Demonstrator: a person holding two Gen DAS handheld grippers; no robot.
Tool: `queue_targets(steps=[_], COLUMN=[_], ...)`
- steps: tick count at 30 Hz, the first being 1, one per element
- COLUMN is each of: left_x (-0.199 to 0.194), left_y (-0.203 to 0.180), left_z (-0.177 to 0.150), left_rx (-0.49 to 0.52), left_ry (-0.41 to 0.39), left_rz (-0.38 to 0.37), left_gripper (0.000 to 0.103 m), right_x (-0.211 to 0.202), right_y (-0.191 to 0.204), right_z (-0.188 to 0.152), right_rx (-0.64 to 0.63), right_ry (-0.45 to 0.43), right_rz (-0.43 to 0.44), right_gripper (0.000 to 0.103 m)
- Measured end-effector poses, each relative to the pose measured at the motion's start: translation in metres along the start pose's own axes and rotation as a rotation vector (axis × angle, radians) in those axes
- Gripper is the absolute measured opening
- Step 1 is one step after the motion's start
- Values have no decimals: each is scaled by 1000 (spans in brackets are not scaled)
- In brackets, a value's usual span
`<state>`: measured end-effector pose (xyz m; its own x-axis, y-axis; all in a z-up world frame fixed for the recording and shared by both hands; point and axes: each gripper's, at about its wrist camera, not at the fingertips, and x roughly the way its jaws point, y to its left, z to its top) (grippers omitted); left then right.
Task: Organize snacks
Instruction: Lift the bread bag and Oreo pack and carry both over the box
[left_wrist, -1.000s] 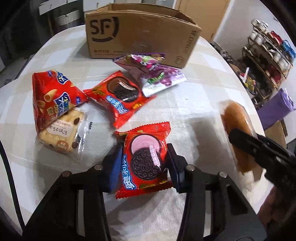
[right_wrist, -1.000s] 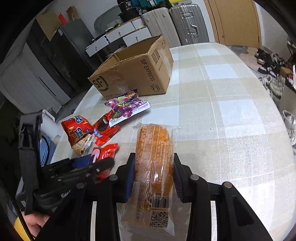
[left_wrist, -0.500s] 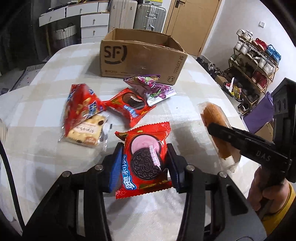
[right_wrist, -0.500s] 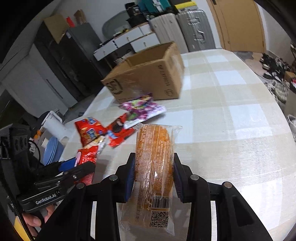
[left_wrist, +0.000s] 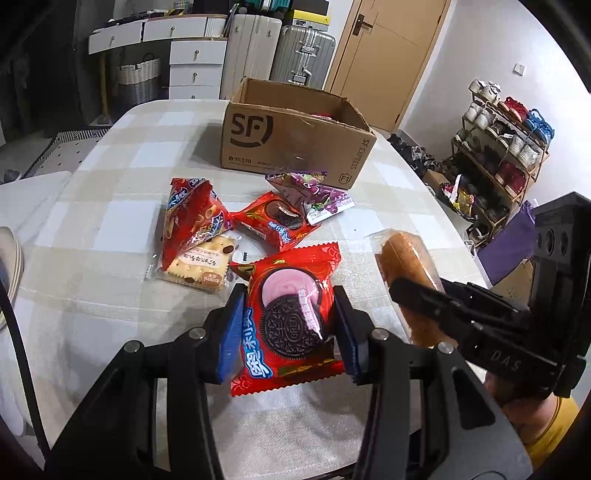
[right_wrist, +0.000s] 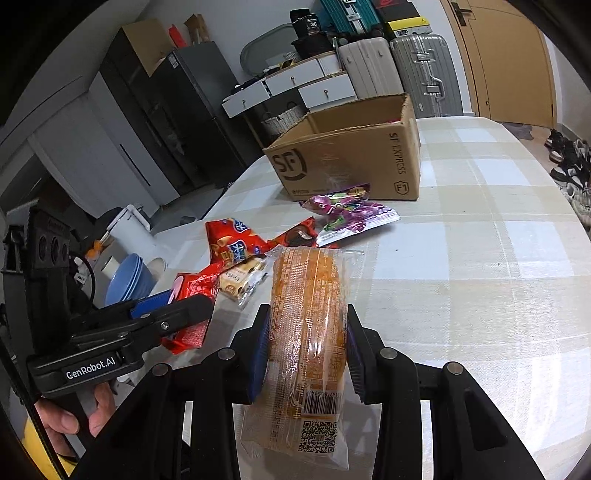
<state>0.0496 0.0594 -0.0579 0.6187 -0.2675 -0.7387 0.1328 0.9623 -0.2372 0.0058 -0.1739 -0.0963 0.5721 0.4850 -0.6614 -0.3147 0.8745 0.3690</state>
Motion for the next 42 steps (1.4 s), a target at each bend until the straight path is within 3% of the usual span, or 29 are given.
queue_targets(steps=[13,17,23,36,42], left_x=[-12,-11,-9,-39,-32], left_y=[6,-2,-3,-33,-44], left_z=[-5,6,25,115,163], left_rx=[-18,-1,-57,-19,17], left_ry=[-29,-47,-24,-49,-60], left_rz=[28,66,46,-22,14], left_gripper=[42,42,42,42,42], right_x=[-17,-32,-66,-97,-79], right_y=[12,10,5,15,14], right_z=[7,15,28,107,150], right_rx=[-2,7,-2,-7,11], right_ry=[-62,-104,-172,-243,-258], right_rz=[49,74,66,39,-1], right_gripper=[37,37,37,37,37])
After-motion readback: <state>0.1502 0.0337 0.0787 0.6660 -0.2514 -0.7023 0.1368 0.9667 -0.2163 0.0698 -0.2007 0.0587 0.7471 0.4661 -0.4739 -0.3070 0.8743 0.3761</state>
